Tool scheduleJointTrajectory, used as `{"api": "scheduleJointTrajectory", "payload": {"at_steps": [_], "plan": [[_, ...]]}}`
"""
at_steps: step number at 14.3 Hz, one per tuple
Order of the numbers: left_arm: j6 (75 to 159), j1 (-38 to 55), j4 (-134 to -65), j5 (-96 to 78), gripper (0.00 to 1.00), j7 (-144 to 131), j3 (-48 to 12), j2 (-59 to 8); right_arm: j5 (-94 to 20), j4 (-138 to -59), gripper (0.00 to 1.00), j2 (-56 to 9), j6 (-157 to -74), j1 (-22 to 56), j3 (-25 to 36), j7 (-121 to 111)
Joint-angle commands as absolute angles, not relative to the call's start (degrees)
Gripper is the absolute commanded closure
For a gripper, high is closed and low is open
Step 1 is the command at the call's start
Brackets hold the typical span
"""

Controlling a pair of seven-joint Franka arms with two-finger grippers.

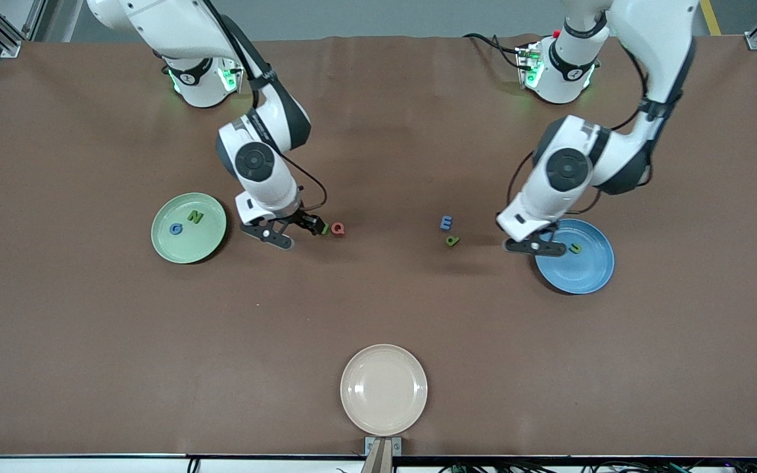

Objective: Sort upper and lower case letters into plates
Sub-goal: 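Drop the plus on the blue plate while the right gripper grasps the B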

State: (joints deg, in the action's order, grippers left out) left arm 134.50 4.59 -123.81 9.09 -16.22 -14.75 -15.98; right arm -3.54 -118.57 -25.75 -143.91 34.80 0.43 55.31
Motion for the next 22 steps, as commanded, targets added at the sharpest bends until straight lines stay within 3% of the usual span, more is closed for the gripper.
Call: {"api": "scheduleJointTrajectory", "payload": {"at_steps": [1, 7, 15, 17, 18, 19, 20, 21, 22], "plan": [[134.3, -1.12, -124.81, 9.84, 0.83, -8.55, -15.21, -15.55, -3.52, -116.81, 0.0, -29.88, -147.3, 36.47, 1.23, 57.82], [134.91, -10.01, -119.98, 10.72, 0.82, 1.92, -14.85, -22.67, -3.08, -118.21, 0.0, -30.32, -147.3, 38.32, 1.32, 59.85], [135.0, -11.51, -115.41, 16.35, 0.81, 2.29, -14.59, -29.0, -0.62, -118.3, 0.0, -30.24, -147.22, 38.41, 1.5, 59.85], [135.0, -11.51, -115.14, 16.35, 0.77, 2.29, -14.59, -29.53, -0.62, -118.48, 0.04, -29.8, -146.78, 38.5, 1.41, 59.94], [135.0, -11.6, -115.14, 16.35, 0.72, 2.37, -14.59, -29.53, -0.62, -118.56, 0.09, -29.79, -146.78, 38.67, 1.41, 59.94], [135.0, -11.6, -115.14, 16.43, 0.58, 2.37, -14.59, -29.44, -0.62, -118.65, 0.15, -29.79, -146.78, 38.85, 1.41, 60.03], [135.0, -11.6, -115.14, 16.44, 0.34, 2.29, -14.59, -29.27, -0.62, -118.65, 0.2, -29.79, -146.78, 39.02, 1.41, 60.38], [135.0, -11.43, -115.14, 16.52, 0.26, 2.11, -14.59, -29.18, -0.62, -118.65, 0.25, -29.71, -146.78, 39.46, 1.41, 60.38], [135.0, -11.34, -115.05, 16.52, 0.02, 1.76, -14.68, -29.01, -0.62, -118.65, 0.3, -29.62, -146.78, 39.72, 1.41, 60.73]]}}
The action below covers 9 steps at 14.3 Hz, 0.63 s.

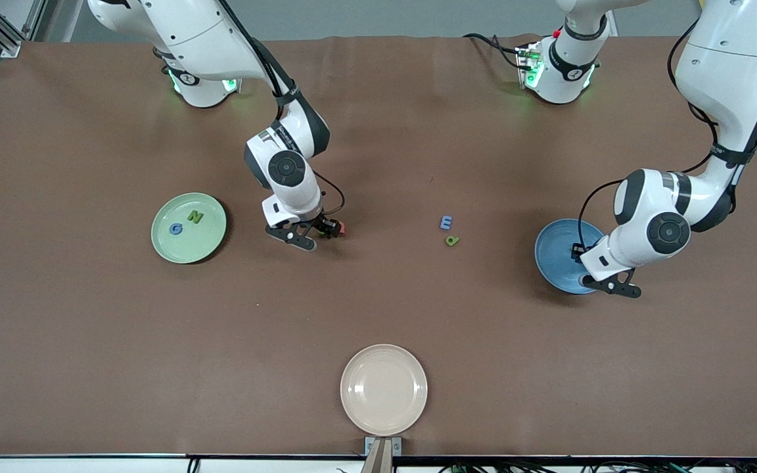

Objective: Sort upper and lower case letters into plates
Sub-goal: 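Drop the plus on the blue plate while the right gripper grasps the B, then drop the B on the green plate while the left gripper grasps the p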

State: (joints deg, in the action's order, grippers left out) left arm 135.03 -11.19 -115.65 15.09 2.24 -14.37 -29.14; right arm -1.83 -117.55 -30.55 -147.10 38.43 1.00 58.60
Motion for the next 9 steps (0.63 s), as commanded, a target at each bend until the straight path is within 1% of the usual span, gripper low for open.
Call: {"api": "scheduleJointTrajectory", "payload": {"at_steps": [1, 3, 6, 7, 9], "plan": [[135.0, -11.08, -115.05, 16.52, 0.0, 1.5, -14.85, -28.66, -0.62, -118.65, 0.36, -29.53, -146.78, 39.9, 1.32, 61.17], [134.65, -10.64, -115.05, 16.52, 0.0, -0.34, -15.29, -27.43, -0.7, -118.74, 0.5, -29.44, -146.6, 40.25, 1.23, 61.26], [134.21, -9.58, -115.05, 16.44, 0.0, -11.99, -18.7, -26.54, -0.7, -118.74, 0.87, -29.36, -146.34, 40.17, 1.32, 61.26], [134.21, -9.58, -115.05, 16.44, 0.0, -18.13, -21.16, -26.46, -0.7, -118.65, 0.97, -29.27, -145.99, 40.17, 1.32, 61.26], [134.12, -9.41, -114.87, 16.44, 0.0, -30.18, -25.56, -26.46, -0.7, -118.65, 0.99, -28.13, -145.03, 39.29, 1.41, 60.39]]}}
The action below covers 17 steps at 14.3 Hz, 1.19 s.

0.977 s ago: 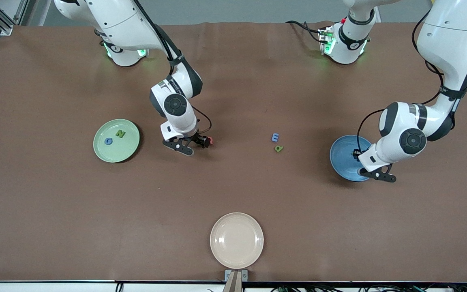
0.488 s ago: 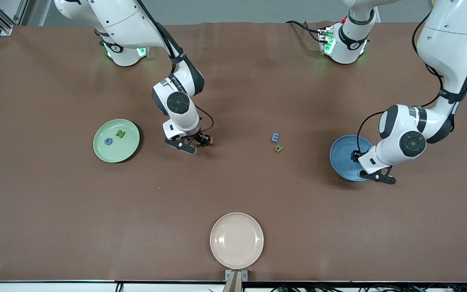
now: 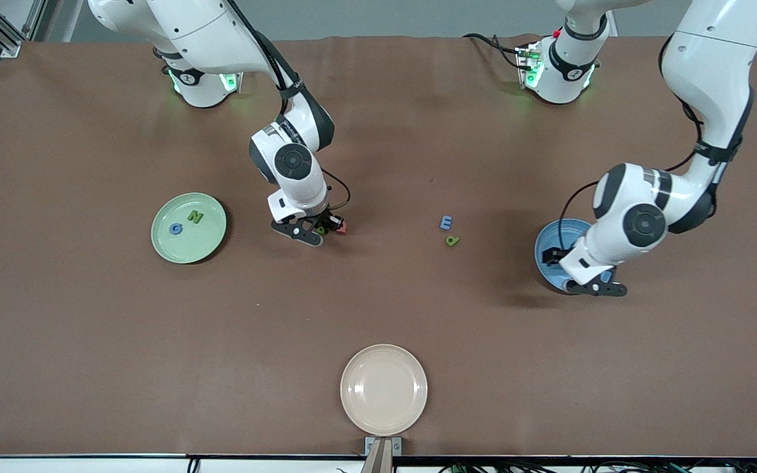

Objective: Sort upper and lower case letters into plates
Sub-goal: 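Drop the B on the green plate while the left gripper grasps the p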

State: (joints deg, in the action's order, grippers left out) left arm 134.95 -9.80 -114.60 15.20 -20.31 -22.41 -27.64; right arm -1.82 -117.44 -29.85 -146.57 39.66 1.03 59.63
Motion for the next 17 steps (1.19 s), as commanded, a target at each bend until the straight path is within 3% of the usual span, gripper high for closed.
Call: {"api": "scheduleJointTrajectory", "payload": {"at_steps": [1, 5, 9, 12, 17], "plan": [[133.6, -8.62, -114.35, 16.44, 0.0, -36.15, -27.14, -26.46, -0.62, -118.65, 1.0, -27.43, -143.71, 38.68, 1.58, 59.34], [128.86, -1.42, -110.75, 16.26, 0.0, -61.46, -28.04, -27.85, -0.62, -120.22, 1.0, -21.02, -136.33, 31.22, 1.58, 47.58], [129.11, 4.47, -106.44, 15.91, 0.0, -77.66, -28.04, -32.33, -0.62, -128.91, 1.0, -12.06, -136.14, 20.24, 1.49, 28.7], [131.99, 6.85, -105.55, 16.52, 0.0, -86.03, -27.95, -34.89, -0.62, -134.28, 1.0, -9.06, -137.8, 15.13, 1.49, 20.94], [135.08, 7.74, -108.1, 17.57, 0.0, -87.8, -27.86, -35.95, -0.62, -140.97, 1.0, -9.75, -146.5, 10.47, 1.49, 16.79]]}}
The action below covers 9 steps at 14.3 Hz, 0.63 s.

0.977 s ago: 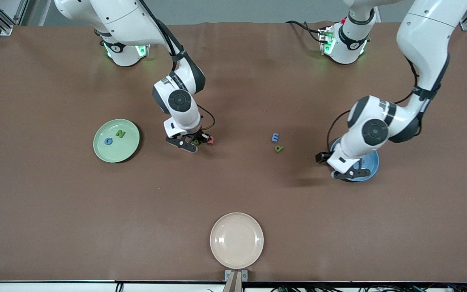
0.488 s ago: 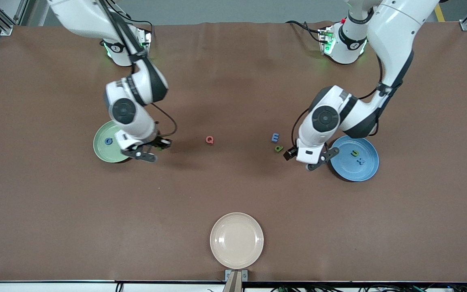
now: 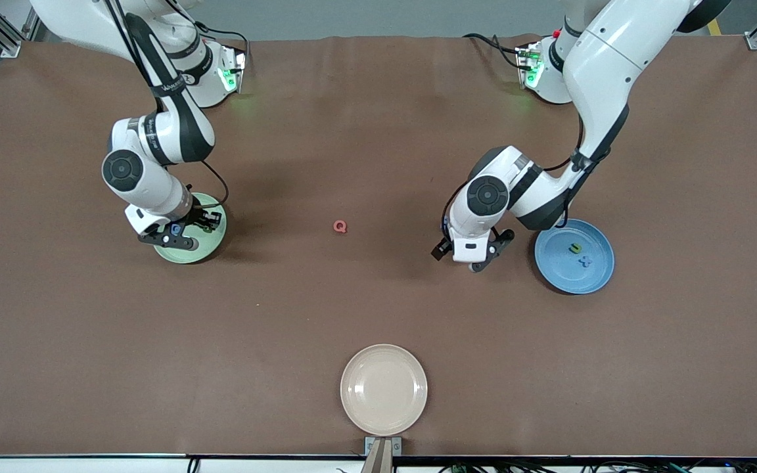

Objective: Sort upper and lower case letters into plates
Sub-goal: 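Drop the B on the green plate while the left gripper grasps the p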

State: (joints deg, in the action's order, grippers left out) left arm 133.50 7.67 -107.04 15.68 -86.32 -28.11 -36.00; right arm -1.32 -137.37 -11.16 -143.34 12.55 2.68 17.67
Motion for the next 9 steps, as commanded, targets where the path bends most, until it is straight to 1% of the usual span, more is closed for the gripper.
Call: {"api": "scheduleJointTrajectory", "payload": {"at_steps": [1, 6, 7, 8, 9], "plan": [[136.04, 7.65, -108.89, 17.75, 0.0, -87.8, -27.86, -35.86, -0.62, -141.32, 1.0, -10.19, -147.3, 9.76, 1.49, 16.7], [139.65, 7.82, -111.18, 17.84, 0.0, -87.8, -27.77, -36.04, -0.7, -141.42, 0.98, -14.94, -150.38, 8.96, 1.41, 16.7], [139.75, 7.82, -111.44, 18.02, 0.0, -87.8, -27.77, -36.04, -0.7, -141.42, 0.87, -14.94, -150.12, 8.96, 1.41, 16.79], [139.83, 7.65, -111.53, 19.15, 0.0, -87.8, -27.77, -36.21, -0.7, -141.33, 0.54, -14.85, -149.68, 8.96, 1.41, 16.7], [140.18, 7.56, -111.62, 19.94, 0.0, -87.8, -27.77, -36.65, -0.7, -141.24, 0.11, -14.77, -149.59, 8.96, 1.32, 16.79]]}}
